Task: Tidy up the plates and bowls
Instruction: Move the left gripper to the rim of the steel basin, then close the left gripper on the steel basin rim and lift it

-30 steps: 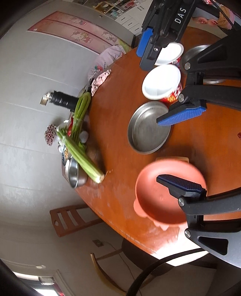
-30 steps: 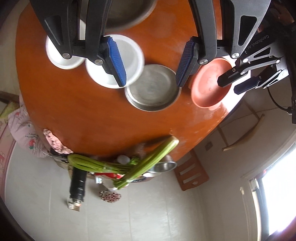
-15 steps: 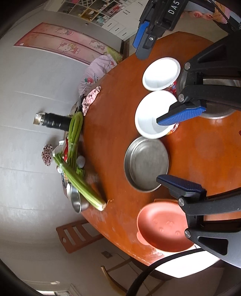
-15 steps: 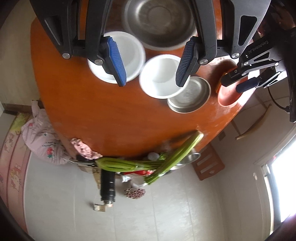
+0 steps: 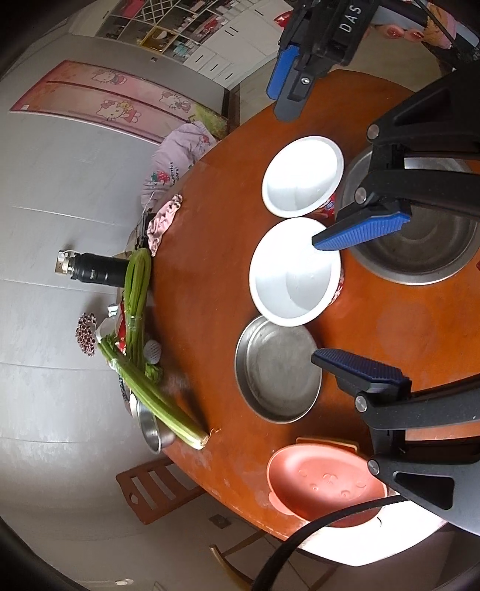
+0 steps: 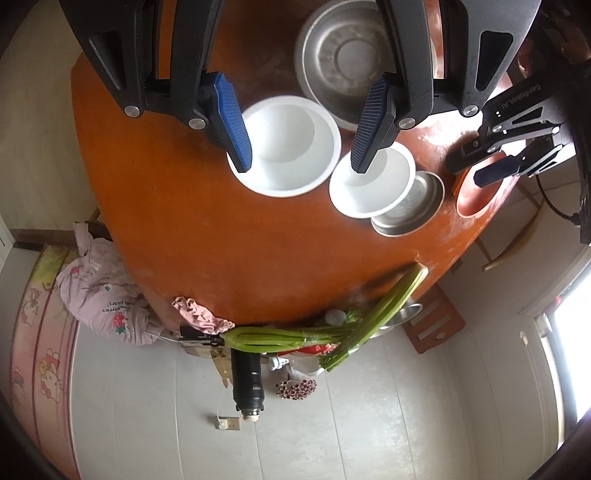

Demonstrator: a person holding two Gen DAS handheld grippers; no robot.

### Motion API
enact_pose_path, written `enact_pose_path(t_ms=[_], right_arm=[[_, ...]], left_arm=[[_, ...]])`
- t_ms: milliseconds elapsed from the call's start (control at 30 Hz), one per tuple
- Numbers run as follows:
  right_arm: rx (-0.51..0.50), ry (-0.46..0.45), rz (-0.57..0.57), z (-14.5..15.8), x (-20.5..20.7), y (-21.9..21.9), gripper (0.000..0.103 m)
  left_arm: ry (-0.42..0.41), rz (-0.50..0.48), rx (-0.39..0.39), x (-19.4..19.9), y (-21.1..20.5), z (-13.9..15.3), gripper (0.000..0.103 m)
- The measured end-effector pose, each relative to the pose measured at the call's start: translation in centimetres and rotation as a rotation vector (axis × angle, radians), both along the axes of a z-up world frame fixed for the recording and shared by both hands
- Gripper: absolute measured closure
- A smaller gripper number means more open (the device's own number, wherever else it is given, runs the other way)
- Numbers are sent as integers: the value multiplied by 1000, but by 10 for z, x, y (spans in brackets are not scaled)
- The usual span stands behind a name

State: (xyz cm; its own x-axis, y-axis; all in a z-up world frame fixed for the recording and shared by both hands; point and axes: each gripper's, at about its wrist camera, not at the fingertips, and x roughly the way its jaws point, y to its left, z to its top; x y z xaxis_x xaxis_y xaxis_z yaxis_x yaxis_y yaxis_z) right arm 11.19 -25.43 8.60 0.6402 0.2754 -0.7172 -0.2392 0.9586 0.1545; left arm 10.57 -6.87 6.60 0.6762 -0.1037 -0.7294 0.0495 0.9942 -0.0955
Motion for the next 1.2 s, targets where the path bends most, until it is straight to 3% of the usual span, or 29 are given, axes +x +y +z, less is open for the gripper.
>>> enact_pose_path(t_ms=[633, 1200], right_arm=[[-17, 134, 48, -68, -27, 1, 45], [0, 175, 90, -98, -32, 10, 45]], left_arm=[[106, -58, -15, -11, -13, -49, 48], [177, -87, -47, -8, -21, -80, 48]])
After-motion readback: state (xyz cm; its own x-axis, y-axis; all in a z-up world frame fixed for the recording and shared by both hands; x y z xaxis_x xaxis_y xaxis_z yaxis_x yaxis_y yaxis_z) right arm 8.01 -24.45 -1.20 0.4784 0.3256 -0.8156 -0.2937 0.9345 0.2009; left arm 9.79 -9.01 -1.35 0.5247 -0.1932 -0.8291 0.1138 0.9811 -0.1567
